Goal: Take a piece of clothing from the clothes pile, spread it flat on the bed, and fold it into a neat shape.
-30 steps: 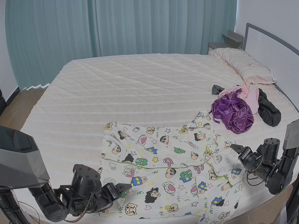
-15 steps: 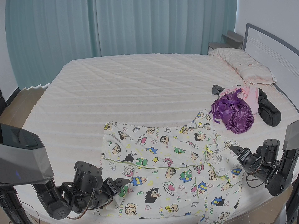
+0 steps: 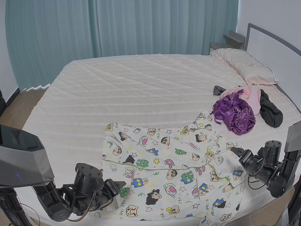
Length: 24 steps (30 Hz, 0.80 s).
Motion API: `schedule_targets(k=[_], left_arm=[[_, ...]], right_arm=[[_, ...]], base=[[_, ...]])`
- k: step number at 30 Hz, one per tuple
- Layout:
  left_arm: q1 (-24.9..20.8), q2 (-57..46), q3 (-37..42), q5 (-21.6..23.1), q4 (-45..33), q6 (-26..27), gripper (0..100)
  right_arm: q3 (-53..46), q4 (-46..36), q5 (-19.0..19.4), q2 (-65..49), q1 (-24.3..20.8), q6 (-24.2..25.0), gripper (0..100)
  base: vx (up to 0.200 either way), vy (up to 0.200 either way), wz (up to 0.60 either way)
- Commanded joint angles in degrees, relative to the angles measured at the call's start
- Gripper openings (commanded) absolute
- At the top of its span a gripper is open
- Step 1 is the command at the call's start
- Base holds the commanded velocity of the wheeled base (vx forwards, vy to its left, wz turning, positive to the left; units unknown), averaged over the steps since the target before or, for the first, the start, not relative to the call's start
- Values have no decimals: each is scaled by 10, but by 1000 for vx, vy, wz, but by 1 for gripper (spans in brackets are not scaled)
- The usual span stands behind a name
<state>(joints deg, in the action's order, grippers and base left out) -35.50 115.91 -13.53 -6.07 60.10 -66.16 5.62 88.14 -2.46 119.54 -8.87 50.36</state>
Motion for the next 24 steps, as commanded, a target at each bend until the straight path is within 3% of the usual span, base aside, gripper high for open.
schedule_targets(k=[1,11,13,17,24], left_arm=[[-1,-1,0,-1,0,1,0],[-1,-53,3,-3,-2,6,0],[8,-84,5,-4,-4,31,0],[53,-82,8,-4,0,80,0],[110,-76,3,12,1,94,0]], right_arm=[[0,0,0,2,0,0,100],[0,0,0,-1,0,0,100],[0,0,0,-3,0,0,100],[0,0,0,-3,-1,0,100],[-1,0,0,-2,-1,0,100]], base=[[0,0,0],[0,0,0],[0,0,0],[0,0,0],[0,0,0]])
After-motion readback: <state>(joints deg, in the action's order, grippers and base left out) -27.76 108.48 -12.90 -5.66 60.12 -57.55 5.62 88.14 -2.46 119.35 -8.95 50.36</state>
